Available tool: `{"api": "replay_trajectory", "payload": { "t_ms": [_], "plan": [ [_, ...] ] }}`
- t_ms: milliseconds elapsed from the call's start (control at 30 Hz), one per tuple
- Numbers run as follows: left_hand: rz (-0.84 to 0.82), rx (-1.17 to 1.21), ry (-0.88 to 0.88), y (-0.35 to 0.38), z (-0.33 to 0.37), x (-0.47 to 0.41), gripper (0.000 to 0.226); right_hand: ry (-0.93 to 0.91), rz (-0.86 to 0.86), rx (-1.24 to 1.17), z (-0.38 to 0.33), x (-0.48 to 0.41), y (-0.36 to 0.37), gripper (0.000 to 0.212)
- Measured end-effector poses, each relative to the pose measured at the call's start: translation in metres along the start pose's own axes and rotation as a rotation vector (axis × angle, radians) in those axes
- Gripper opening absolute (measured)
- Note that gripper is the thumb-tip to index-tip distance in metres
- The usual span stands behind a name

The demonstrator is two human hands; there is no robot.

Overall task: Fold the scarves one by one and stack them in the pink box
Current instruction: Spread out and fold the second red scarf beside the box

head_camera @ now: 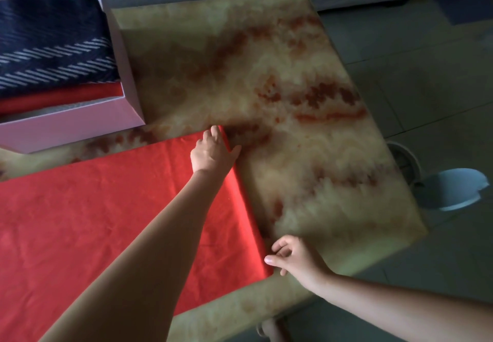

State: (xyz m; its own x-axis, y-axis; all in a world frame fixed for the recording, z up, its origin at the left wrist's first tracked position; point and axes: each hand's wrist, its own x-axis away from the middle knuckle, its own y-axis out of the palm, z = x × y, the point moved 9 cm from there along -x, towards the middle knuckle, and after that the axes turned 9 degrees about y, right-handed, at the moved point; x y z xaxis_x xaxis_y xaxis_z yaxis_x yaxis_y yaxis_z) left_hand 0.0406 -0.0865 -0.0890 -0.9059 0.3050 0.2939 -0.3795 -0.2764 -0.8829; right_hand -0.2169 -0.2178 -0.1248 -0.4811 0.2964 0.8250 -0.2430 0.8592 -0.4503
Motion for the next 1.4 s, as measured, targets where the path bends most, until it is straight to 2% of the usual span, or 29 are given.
{"api": "replay_trajectory", "payload": {
  "t_ms": [133, 300, 533, 667, 833, 1000, 1067, 1100, 1167, 1233, 1400],
  "plan": [
    [-0.029, -0.028, -0.077, 0.002, 0.002, -0.003, 0.075, 0.016, -0.006, -0.023, -0.002, 0.002, 0.000, 0.023],
    [-0.028, -0.052, -0.146, 0.001, -0.002, -0.007, 0.070, 0.027, 0.013, 0.022, -0.005, 0.003, 0.003, 0.026],
    [-0.010, -0.085, -0.161, 0.002, -0.006, -0.013, 0.056, 0.021, 0.116, 0.177, -0.010, 0.008, 0.001, 0.023],
    [0.022, -0.048, -0.179, 0.002, -0.006, -0.016, 0.034, 0.004, 0.151, 0.201, -0.014, 0.007, 0.000, 0.021],
    [0.049, 0.010, -0.205, -0.003, -0.008, -0.021, 0.032, -0.026, 0.129, 0.159, -0.013, 0.010, 0.001, 0.019],
    [0.005, -0.074, -0.179, -0.002, -0.002, -0.021, 0.059, -0.041, 0.020, 0.032, -0.009, 0.006, 0.007, 0.017],
    [0.008, -0.068, -0.186, 0.000, -0.004, -0.022, 0.054, -0.016, -0.041, -0.067, -0.006, 0.004, 0.012, 0.016],
    [0.019, -0.057, -0.189, 0.000, -0.005, -0.022, 0.047, -0.007, -0.065, -0.098, -0.004, 0.002, 0.015, 0.022],
    [0.058, -0.020, -0.199, -0.001, -0.008, -0.023, 0.033, 0.004, -0.098, -0.113, -0.001, -0.001, 0.018, 0.033],
    [0.102, 0.061, -0.216, -0.003, -0.011, -0.022, 0.029, -0.009, -0.119, -0.095, 0.000, -0.002, 0.022, 0.023],
    [0.258, 0.507, -0.298, -0.008, -0.033, -0.016, 0.023, -0.056, -0.096, -0.028, -0.005, 0.001, 0.019, 0.025]
  ]
}}
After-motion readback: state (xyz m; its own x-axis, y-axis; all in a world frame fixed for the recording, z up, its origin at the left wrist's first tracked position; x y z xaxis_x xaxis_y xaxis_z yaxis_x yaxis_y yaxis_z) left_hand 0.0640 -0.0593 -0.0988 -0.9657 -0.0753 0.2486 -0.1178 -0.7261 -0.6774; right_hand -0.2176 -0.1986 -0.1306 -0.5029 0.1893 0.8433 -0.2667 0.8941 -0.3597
